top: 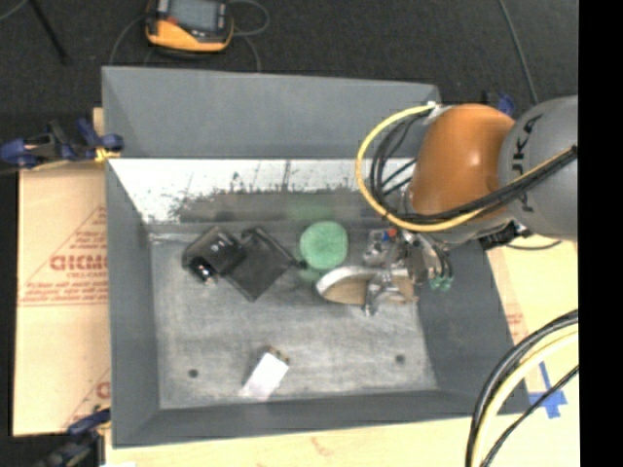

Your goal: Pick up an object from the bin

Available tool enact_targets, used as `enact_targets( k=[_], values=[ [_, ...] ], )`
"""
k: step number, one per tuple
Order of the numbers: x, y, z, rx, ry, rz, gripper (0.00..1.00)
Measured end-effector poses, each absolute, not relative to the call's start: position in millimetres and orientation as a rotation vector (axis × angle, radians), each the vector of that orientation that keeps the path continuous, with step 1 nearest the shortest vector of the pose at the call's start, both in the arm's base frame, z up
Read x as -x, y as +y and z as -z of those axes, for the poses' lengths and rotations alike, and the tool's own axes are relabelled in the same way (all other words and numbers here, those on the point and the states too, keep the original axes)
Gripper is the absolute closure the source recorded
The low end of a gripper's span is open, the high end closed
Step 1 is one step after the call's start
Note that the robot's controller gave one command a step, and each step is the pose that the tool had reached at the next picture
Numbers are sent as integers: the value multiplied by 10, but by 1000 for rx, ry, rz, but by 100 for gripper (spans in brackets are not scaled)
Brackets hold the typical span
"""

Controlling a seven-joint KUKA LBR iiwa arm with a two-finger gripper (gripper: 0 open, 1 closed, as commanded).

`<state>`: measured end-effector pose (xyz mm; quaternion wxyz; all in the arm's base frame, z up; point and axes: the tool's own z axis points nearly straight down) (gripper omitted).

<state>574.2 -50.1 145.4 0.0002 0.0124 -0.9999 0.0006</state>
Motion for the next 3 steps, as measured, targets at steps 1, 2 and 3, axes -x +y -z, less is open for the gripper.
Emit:
enact_targets(
  k=[1, 2, 3],
  values=[
    [-5748, -505, -1605, -36, -3143, -2, 100],
    [-5761, -508, -1674, -35, -3148, -3, 100],
    [-5759, -508, -1707, -34, -3147, -3, 100]
  ],
)
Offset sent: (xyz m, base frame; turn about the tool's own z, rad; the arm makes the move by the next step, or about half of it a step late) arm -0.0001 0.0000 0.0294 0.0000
